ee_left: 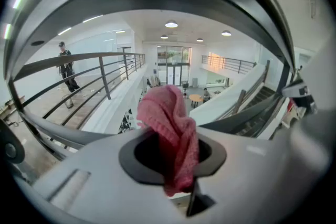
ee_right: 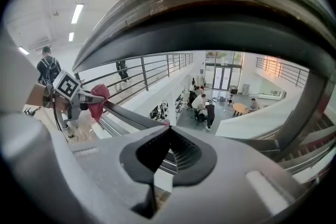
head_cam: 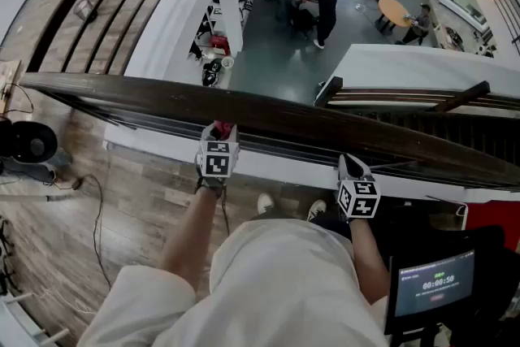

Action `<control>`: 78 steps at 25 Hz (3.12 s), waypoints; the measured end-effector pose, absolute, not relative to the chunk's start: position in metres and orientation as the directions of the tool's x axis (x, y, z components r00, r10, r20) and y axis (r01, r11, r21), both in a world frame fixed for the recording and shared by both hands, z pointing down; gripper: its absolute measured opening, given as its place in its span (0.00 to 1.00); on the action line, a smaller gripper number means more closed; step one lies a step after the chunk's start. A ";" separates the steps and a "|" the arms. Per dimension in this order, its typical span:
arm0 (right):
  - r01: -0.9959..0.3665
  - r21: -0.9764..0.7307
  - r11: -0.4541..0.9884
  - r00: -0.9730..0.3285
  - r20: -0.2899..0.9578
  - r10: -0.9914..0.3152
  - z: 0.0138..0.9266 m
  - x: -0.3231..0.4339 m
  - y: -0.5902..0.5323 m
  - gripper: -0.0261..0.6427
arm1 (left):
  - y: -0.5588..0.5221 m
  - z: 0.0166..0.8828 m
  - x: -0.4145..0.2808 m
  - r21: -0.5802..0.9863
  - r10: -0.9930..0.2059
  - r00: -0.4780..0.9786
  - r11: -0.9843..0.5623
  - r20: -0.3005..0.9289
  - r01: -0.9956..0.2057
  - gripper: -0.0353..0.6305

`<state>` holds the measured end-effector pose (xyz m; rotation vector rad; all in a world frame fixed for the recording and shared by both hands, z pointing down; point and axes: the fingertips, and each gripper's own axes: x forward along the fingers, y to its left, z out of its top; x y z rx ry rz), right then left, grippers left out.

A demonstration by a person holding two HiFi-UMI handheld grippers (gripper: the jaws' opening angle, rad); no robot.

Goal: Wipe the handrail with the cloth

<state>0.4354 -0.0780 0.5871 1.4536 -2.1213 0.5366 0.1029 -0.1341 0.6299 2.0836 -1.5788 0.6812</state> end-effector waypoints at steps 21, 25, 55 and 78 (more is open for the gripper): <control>-0.952 -0.067 0.300 -0.276 0.616 -0.738 0.596 0.501 -0.055 0.04 | -0.134 0.632 0.119 0.034 -0.793 0.082 -0.077 0.604 -0.996 0.18; -0.950 -0.074 0.303 -0.283 0.612 -0.738 0.596 0.512 -0.054 0.04 | -0.132 0.633 0.158 0.042 -0.787 0.134 -0.137 0.603 -0.990 0.18; -0.946 -0.108 0.306 -0.310 0.580 -0.753 0.599 0.569 -0.062 0.04 | -0.120 0.649 0.355 0.055 -0.708 0.346 -0.400 0.616 -0.915 0.18; -0.942 -0.115 0.315 -0.322 0.576 -0.751 0.586 0.636 -0.035 0.04 | -0.121 0.633 0.500 0.118 -0.682 0.441 -0.466 0.583 -0.877 0.18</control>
